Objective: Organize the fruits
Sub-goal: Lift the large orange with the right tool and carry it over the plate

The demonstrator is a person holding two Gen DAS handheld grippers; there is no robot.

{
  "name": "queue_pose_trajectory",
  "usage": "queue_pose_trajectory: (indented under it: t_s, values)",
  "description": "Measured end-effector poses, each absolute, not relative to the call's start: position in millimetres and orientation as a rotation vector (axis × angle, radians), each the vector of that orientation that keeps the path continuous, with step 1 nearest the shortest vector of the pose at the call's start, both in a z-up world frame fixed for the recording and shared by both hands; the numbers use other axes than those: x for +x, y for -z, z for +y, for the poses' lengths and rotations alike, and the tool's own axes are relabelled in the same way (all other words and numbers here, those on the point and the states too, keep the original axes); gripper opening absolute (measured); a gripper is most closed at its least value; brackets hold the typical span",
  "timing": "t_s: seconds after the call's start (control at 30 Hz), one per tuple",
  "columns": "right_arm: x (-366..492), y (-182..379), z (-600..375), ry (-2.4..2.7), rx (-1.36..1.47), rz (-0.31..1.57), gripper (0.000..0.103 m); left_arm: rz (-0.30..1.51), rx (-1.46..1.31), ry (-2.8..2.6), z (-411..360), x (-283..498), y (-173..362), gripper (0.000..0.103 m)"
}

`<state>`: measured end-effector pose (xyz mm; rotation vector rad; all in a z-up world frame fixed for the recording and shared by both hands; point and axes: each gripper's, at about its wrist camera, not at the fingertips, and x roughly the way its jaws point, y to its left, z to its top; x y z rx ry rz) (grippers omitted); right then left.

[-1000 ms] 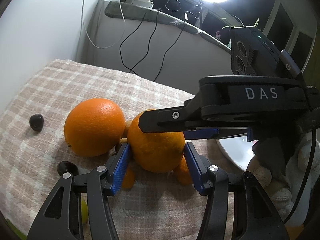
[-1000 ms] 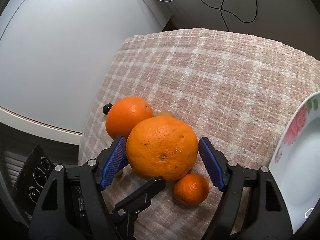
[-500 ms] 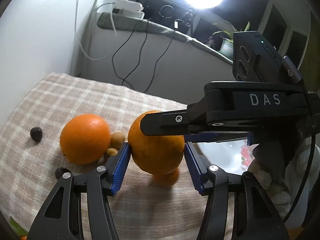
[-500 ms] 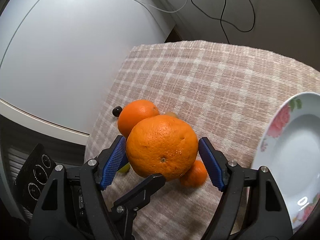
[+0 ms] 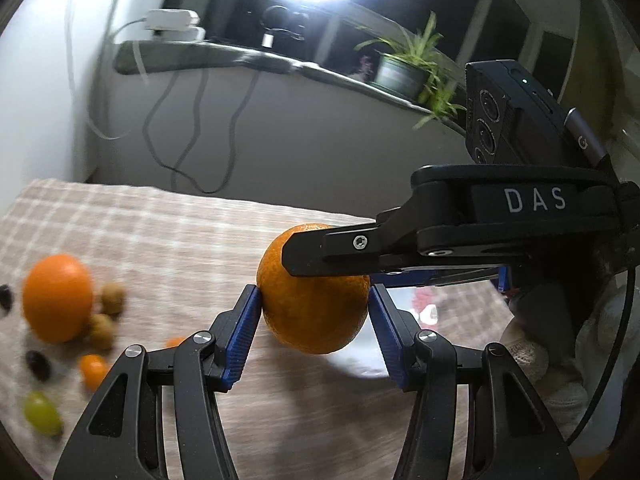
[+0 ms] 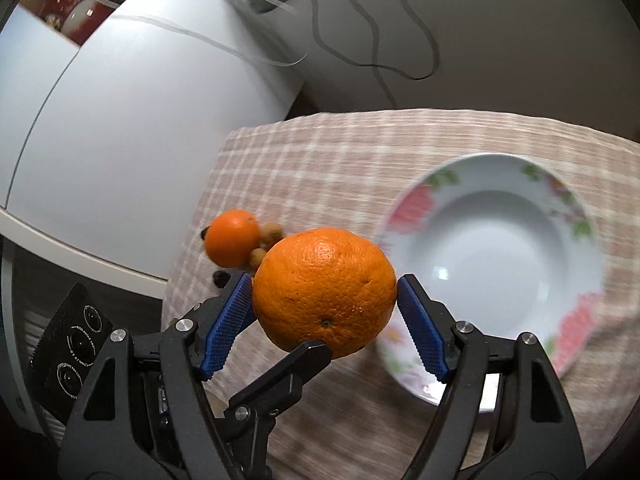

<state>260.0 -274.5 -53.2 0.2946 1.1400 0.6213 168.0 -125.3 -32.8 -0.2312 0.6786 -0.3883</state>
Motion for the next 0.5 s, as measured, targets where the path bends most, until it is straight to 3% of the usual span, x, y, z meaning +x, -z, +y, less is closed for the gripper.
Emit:
queue_pose_trajectory:
  t_s: [0.5]
  values:
    - [276.0, 74.4, -352.0, -0.465, 0.357, 1.164, 0.078, 0.76, -0.232, 0.507, -189.6, 206.0, 54.2, 0.055]
